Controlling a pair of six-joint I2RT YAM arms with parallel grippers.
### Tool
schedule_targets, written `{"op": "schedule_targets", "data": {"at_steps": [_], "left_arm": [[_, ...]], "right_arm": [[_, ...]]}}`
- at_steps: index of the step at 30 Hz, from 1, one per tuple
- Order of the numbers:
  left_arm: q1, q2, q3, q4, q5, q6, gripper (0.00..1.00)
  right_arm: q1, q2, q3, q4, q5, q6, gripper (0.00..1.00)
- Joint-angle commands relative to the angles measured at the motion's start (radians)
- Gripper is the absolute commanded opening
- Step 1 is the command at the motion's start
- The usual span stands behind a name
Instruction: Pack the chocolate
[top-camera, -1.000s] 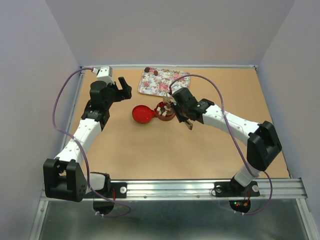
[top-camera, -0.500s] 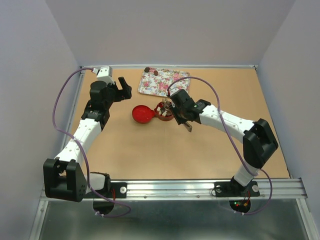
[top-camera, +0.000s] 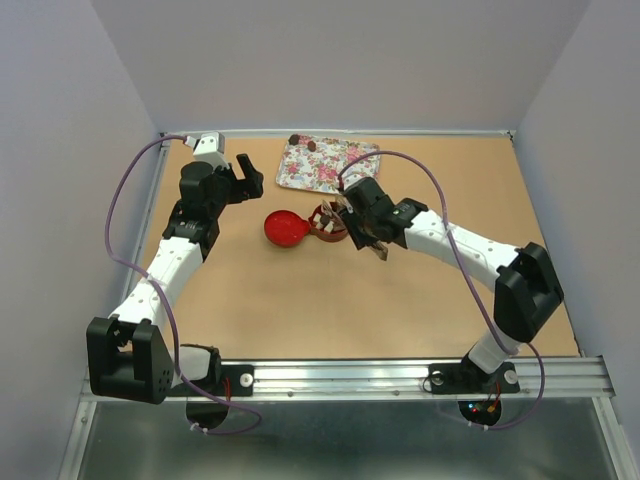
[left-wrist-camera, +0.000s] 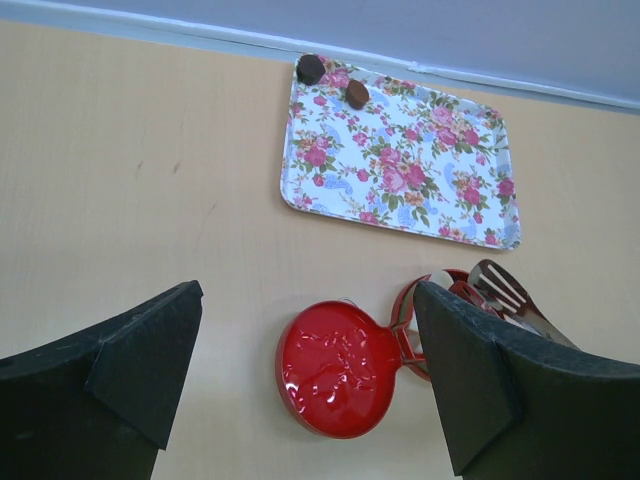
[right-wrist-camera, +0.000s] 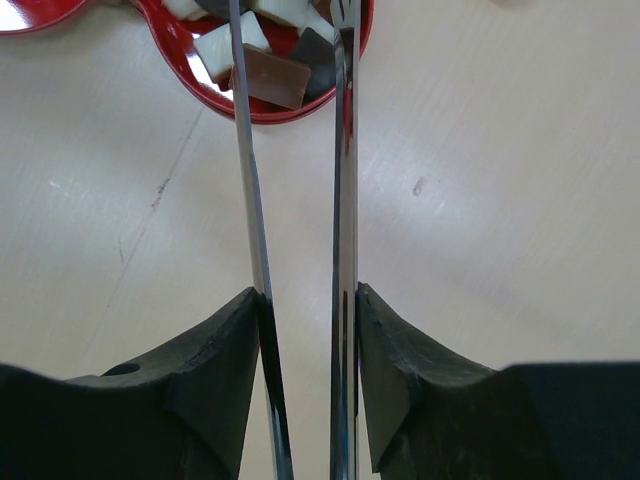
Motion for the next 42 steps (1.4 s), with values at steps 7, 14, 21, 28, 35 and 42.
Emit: {"op": "schedule_targets", "data": {"at_steps": [7,14,21,28,35,42], "left_arm": [[0.004,-0.044,0.050,0.025,0.007,-0.003,0.99],[0.002,-0.040,0.052,0.025,0.006,-0.005,0.99],[0.002,-0.037,0.052,0.026,0.006,-0.001,0.99],[0.002,-0.032,0.049,0.028,0.003,0.000,0.99],[0.002,-0.034,0.052,0.028,0.000,0.000,0.99],[0.002,-0.027,0.049,0.034,0.001,-0.001,0.99]], "right_arm": [[0.010,-0.120,0.082,-0.011,0.126,0.010,0.46],[0.010,-0.097,0.137,-0.008,0.153,0.001,0.46],[0.001,-0.016,0.205,0.032,0.149,-0.041,0.45],[-0.063,0.143,0.336,0.126,0.062,-0.073,0.45],[-0.129,0.346,0.491,0.190,-0.014,-0.110,0.45],[-0.165,0.490,0.629,0.213,-0.063,-0.111,0.45]]}}
